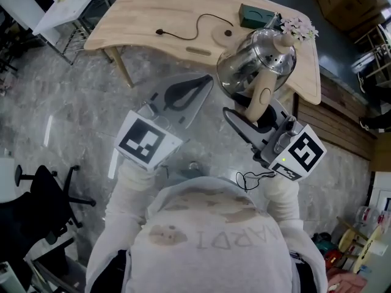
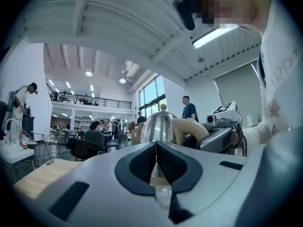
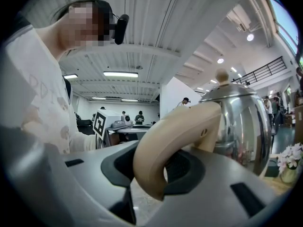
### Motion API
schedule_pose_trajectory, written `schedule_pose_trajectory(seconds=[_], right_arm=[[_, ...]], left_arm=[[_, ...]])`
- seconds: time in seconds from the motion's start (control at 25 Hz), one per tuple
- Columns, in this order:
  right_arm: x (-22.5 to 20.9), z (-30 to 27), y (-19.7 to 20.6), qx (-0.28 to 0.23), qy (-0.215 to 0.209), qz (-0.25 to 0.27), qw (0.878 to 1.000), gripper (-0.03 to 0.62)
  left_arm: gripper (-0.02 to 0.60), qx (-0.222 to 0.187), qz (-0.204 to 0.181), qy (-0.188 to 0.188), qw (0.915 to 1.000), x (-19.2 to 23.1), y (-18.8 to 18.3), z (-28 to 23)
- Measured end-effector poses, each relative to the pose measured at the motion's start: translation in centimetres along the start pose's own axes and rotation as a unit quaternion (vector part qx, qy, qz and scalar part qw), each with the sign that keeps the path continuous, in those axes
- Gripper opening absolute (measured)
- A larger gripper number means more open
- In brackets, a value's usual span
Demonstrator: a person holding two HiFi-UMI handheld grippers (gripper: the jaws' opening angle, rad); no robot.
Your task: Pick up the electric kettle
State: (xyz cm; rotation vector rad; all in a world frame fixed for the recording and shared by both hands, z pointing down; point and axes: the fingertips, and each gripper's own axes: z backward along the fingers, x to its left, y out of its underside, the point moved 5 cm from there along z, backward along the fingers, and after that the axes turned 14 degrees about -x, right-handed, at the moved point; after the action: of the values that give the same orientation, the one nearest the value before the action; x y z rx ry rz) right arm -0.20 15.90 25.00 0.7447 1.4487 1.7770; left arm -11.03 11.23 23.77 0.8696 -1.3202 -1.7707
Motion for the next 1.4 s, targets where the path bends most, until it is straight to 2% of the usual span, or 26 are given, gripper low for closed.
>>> schedule_pose_trajectory(seconds=[0.52, 0.8, 0.92, 1.08, 1.4], right_arm=[[0.4, -0.1, -0.6, -0.006, -0.006, 0.000, 1.000, 0.127], [0.9, 0.1, -1.1, -0.002, -0.012, 0.002, 1.000, 0.126], [0.7, 0.1, -0.9, -0.003, -0.012, 0.004, 1.000, 0.126], [0.6, 0.1, -0.7, -0.003, -0.012, 0.006, 1.000, 0.126], [2.1, 1.0, -1.8, -0.003, -0.012, 0.006, 1.000, 0.126]], left_arm=[[0.014, -0.011, 0.010, 0.002, 0.9999, -0.2, -0.1, -0.9], [0.014, -0.020, -0.006, 0.011, 0.9997, -0.8, -0.5, -0.8], [0.014, -0.016, 0.008, 0.006, 0.9998, -0.8, -0.3, -0.9], [0.014, -0.021, -0.006, 0.012, 0.9997, -0.7, -0.1, -1.0], [0.014, -0.021, 0.001, 0.009, 0.9997, -2.5, -2.0, -0.8]])
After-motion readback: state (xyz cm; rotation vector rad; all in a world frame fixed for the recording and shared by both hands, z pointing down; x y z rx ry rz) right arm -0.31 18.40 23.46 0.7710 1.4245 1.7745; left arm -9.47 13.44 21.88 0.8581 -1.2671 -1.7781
